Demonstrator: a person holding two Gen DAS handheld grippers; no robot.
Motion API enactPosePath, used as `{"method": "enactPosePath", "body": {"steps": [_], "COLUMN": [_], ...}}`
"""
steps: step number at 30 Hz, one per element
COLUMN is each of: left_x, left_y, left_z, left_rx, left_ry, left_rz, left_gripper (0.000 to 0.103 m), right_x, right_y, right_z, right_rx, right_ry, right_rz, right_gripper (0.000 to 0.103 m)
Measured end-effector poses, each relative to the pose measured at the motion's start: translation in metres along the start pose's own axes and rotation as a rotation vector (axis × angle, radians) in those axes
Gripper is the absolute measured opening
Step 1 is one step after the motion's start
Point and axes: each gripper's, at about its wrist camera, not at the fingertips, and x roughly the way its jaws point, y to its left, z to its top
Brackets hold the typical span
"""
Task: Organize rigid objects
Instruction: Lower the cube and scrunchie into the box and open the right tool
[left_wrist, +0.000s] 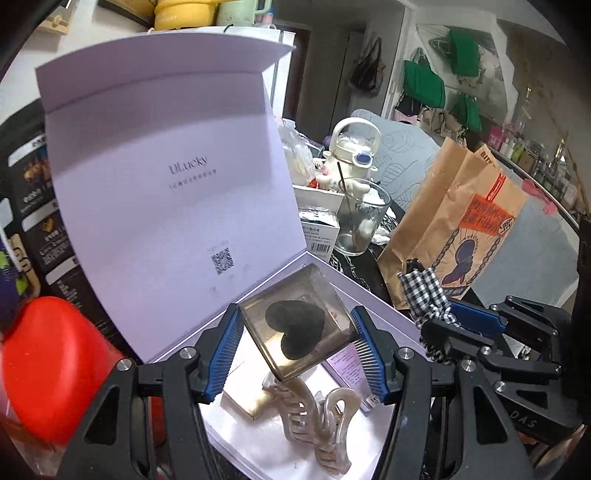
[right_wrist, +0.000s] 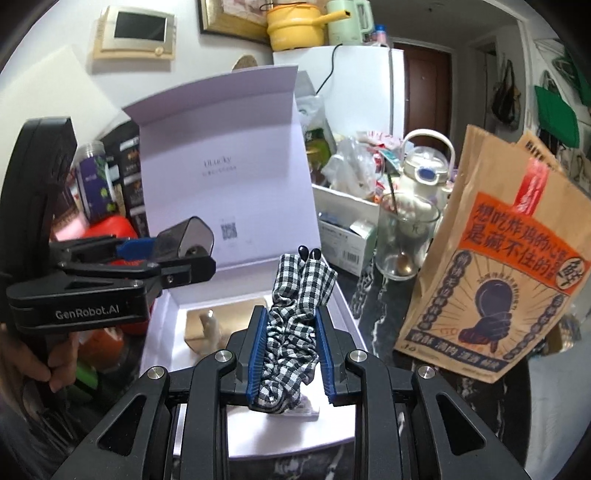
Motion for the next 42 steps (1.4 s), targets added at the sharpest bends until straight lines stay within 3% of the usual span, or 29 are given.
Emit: {"method": "enactPosePath", "body": {"steps": [20, 42], "left_x": [0.056, 0.085], "left_y": [0.01, 0.003], "left_z": [-0.014, -0.025], "left_rx": [0.003, 0.072], "left_ry": [0.124, 0.208], "left_rz": [0.02, 0.097], "left_gripper": [0.059, 0.059], "right_x": [0.059, 0.084], "right_y": [-0.008, -0.007], "right_z": [-0.027, -0.042], "right_rx": [0.019, -0.009], "right_ry": [0.176, 0.264], "right_rz": [0.04, -0.006], "right_gripper": [0.026, 0.028]}}
